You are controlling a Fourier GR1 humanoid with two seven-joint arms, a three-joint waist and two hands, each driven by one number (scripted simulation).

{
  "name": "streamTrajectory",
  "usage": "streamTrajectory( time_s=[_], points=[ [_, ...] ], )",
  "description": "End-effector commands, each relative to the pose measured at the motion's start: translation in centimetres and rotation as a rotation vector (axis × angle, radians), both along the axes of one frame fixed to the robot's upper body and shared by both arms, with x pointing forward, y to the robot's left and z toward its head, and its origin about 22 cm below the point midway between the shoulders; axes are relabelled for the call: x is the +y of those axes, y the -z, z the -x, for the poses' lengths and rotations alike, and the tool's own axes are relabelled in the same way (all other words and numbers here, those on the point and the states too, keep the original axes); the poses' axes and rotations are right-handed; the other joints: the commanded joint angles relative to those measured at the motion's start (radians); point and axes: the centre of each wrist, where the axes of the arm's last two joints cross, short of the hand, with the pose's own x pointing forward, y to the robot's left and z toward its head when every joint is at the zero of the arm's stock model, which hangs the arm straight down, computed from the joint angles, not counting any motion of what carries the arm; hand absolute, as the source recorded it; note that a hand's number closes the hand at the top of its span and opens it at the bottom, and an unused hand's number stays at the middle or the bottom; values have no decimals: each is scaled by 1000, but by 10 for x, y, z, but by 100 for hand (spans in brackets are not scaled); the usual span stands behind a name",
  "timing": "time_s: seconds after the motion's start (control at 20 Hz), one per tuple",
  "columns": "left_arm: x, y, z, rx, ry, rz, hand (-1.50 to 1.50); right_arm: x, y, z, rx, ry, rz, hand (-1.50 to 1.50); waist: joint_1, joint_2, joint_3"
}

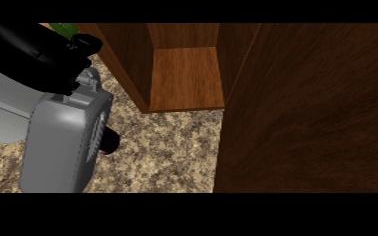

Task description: Pick up the wine, place it into the cabinet and close the cabinet

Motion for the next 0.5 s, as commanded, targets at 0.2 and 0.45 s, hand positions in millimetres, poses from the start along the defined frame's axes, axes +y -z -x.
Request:
streamTrajectory(
  time_s=[0.2, 0.45],
  points=[
    [-21, -1, -1, -84, 123, 287, -150, -14, -2, 2, -34, 96, 8, -150, -3, 12, 13],
    [-9, 15, 5, -88, 112, 324, -150, -20, -6, 10, -45, 128, 11, -150, 12, 7, 13]
  ],
)
